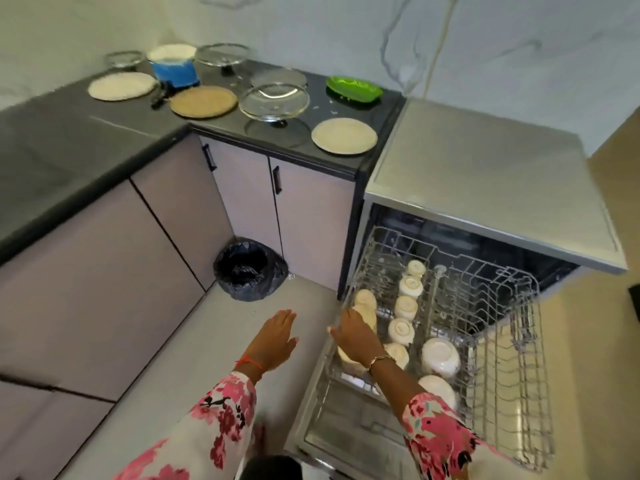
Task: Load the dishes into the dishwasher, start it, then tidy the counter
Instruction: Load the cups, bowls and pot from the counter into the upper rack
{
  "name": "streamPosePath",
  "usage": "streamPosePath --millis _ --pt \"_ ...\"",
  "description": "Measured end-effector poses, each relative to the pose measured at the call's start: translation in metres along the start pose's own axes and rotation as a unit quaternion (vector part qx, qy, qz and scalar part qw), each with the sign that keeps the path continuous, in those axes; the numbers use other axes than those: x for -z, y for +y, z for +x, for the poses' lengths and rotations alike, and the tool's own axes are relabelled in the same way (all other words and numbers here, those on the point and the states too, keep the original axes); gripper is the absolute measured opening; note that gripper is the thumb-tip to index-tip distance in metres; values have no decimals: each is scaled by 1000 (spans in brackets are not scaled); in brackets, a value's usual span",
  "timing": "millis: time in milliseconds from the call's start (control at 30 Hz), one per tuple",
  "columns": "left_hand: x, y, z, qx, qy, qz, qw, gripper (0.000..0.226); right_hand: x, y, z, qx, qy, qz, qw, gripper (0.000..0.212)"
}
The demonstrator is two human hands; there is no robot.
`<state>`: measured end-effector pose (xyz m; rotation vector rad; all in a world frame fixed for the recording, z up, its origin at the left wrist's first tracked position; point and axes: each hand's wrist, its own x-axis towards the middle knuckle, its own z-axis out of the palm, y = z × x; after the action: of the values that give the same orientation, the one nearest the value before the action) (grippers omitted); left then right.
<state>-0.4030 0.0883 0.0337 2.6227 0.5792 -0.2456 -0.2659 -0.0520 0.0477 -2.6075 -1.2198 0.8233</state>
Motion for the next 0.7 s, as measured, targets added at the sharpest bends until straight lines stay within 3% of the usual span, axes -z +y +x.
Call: streamPosePath --millis 133,267,700 --pt "35 -53 3 5 26 11 1000 63 10 -45 36 18 72 -7 997 55" --pt "79 -126 11 0 21 34 999 97 20 -95 86 3 124 -2 992 60" --pt "210 -315 60 93 126 37 987 106 60 -226 234 17 122 -24 992 73"
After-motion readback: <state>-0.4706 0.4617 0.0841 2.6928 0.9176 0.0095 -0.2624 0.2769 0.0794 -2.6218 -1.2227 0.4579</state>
